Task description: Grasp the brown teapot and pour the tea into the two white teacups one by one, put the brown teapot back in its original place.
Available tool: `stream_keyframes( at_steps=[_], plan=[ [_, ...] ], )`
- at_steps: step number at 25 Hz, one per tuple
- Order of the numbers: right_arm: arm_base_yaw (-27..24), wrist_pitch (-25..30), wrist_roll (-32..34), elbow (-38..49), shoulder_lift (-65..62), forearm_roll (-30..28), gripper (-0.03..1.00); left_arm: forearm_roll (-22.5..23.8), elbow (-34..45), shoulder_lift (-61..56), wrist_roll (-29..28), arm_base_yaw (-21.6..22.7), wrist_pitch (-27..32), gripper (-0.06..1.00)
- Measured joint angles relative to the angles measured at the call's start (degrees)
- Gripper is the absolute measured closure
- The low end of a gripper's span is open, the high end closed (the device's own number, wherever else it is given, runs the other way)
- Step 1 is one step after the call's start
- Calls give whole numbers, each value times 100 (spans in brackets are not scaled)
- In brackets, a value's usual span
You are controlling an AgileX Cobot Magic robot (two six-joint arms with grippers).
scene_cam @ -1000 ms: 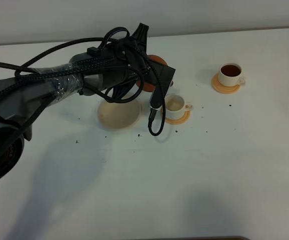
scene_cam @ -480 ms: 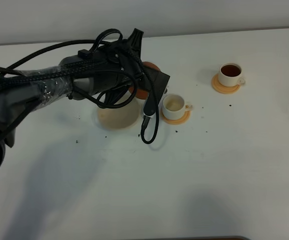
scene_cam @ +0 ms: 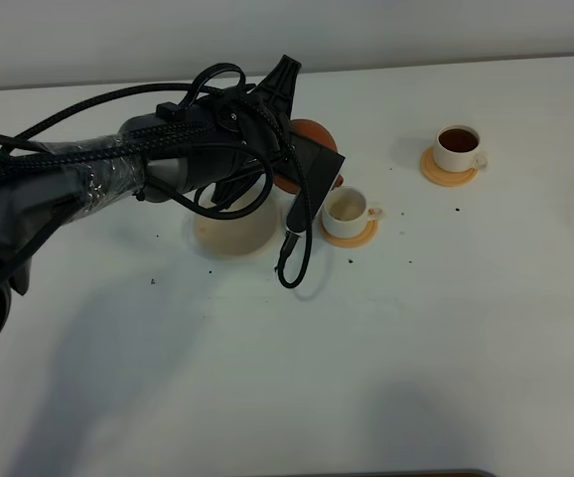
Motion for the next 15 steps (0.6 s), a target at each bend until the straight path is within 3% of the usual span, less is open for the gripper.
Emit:
stream_keyframes(
  at_steps=[8, 15],
  plan=[
    [0, 0, 0, 0, 0, 0, 73, 17, 6, 0, 652, 0, -79, 83],
    [0, 0, 0, 0, 0, 0, 73, 71, 6, 0, 865, 0, -209, 83]
  ],
)
